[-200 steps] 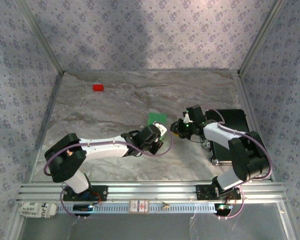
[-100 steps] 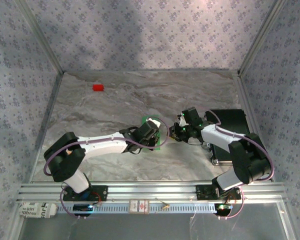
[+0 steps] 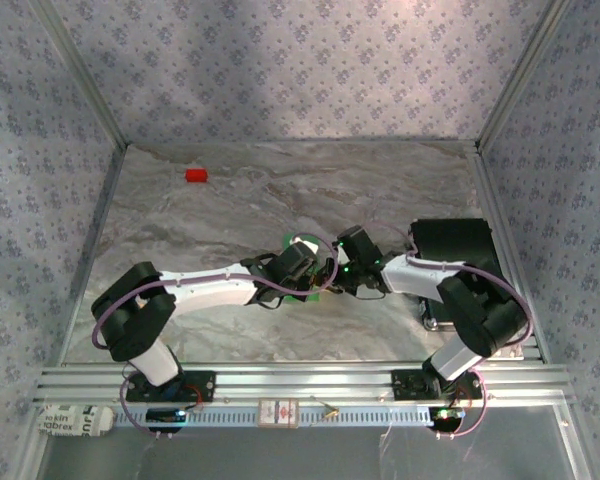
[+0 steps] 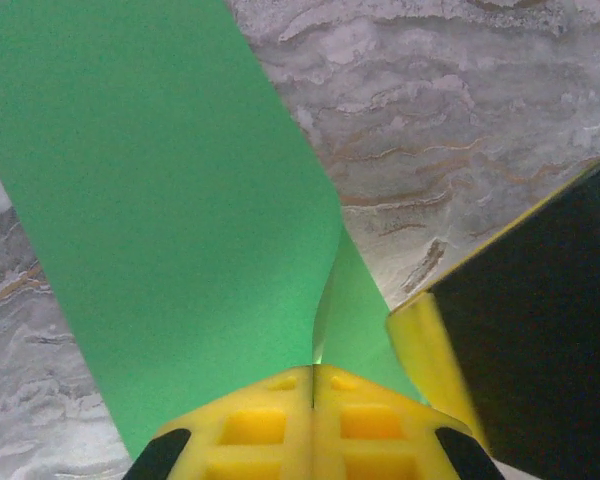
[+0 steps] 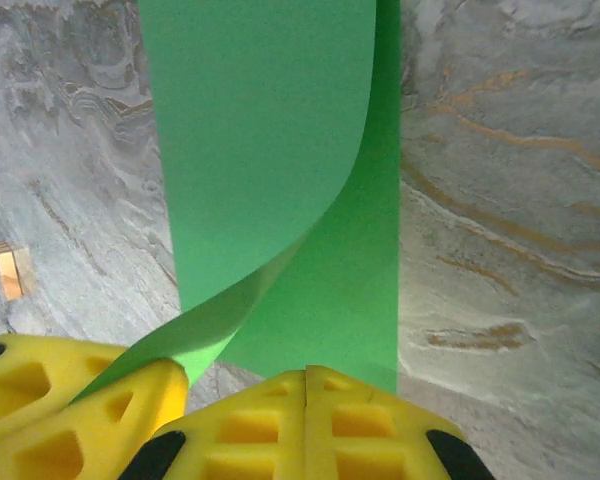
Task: Fold a paper plane with a square sheet of paper (pick it up from the middle)
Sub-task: Fold the triangle a second time at the center of the table.
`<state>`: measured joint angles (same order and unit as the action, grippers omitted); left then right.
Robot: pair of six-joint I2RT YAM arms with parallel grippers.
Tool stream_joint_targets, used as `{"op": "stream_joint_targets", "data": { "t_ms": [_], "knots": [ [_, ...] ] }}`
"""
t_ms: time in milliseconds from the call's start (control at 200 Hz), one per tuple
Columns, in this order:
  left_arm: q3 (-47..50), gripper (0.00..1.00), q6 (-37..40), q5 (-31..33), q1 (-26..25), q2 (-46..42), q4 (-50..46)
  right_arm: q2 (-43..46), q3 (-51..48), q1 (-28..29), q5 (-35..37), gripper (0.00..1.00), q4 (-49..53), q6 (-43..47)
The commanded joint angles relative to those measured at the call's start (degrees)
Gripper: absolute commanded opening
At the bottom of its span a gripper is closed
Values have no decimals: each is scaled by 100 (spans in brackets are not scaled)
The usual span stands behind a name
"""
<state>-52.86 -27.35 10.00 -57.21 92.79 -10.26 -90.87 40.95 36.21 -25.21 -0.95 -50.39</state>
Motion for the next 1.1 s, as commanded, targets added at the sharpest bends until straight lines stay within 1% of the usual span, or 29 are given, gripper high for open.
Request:
{"op": "stream_joint_targets", "data": {
  "t_ms": [0, 125, 325, 445, 590, 765, 860, 964, 1094],
  "knots": [
    [-84, 3, -95, -226, 77, 44, -99, -201, -51, 87, 233, 0, -153, -154],
    [-50, 4, -159, -444, 153, 63, -69, -364, -84, 88, 347, 0, -43, -69],
    [41, 4, -411, -859, 276, 90, 172, -368, 39, 19, 641, 0, 688, 381],
    [35, 4, -613, -1002, 281, 167, 291, -339, 193, -33, 713, 0, 1074, 690],
    [17, 4, -806, -1030, 289, 225, 362, -211, 331, -111, 834, 0, 1463, 989],
    [107, 4, -1109, -1148, 289, 248, 650, 48, 351, -141, 419, 3, 1203, 1006],
    [118, 4, -1195, -1158, 289, 303, 691, 58, 341, -90, 244, 4, 950, 828],
    [135, 4, -1223, -1148, 289, 301, 700, -55, 232, -30, 67, 4, 489, 536],
    [186, 4, -1175, -1162, 309, 270, 685, -295, 146, 41, 51, 3, 205, 320]
  ]
}}
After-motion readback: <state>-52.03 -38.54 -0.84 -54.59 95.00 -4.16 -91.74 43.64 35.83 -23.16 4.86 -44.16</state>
